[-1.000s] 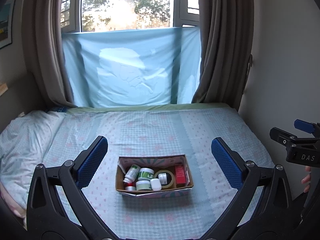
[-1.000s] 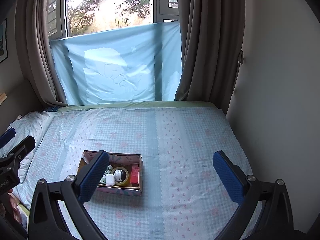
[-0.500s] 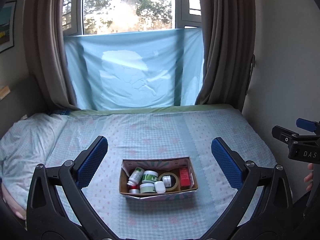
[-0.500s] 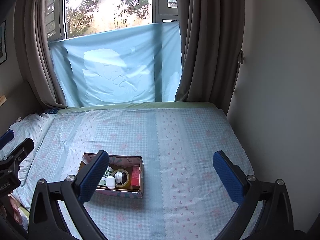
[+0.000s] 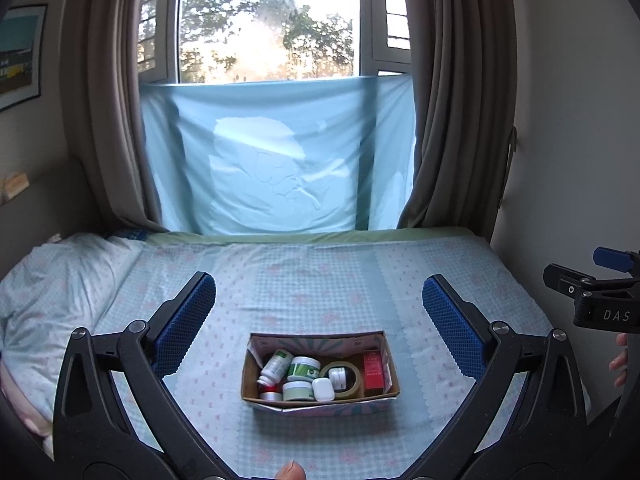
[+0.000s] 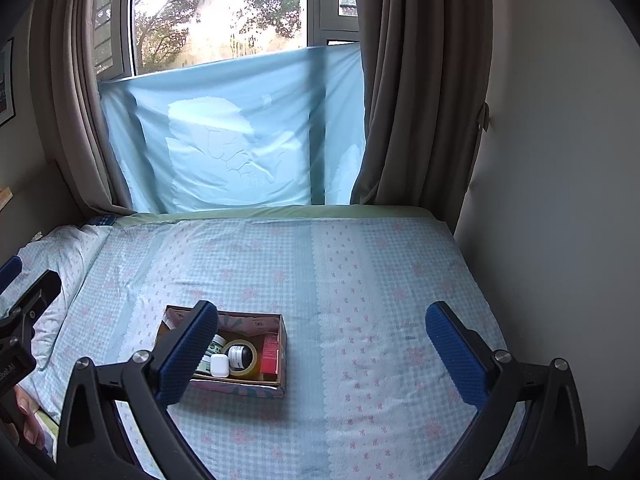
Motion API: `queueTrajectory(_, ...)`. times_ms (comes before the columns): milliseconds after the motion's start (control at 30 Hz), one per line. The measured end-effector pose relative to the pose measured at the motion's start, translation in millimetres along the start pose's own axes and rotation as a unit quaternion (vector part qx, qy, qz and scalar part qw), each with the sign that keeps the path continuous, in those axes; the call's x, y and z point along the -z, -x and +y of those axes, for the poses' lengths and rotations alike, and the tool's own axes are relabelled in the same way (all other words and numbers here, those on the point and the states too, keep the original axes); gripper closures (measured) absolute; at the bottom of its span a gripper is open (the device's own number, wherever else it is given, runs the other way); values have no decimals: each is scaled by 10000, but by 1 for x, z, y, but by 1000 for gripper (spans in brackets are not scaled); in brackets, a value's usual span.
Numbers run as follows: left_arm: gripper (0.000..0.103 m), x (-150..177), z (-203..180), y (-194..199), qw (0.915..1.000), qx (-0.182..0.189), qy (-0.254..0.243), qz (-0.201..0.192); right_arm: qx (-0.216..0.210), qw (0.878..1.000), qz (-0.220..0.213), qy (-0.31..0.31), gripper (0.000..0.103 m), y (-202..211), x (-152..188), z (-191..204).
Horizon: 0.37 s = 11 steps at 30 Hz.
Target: Organize rigid objects
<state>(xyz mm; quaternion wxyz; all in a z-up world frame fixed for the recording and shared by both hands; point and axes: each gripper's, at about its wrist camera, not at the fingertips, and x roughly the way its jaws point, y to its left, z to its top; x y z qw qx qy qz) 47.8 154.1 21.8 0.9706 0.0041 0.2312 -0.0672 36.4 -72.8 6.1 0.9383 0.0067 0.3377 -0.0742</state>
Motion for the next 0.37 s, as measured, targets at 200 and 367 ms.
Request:
queueTrajectory(200,0,1,5,5,9996,101,158,-187,-27,10000,-14,38,0,-5,-1,2)
queueTrajectory(367,0,2,5,5,9999,-3,8,-166,-67,9999,13,108,0,-10,1,7)
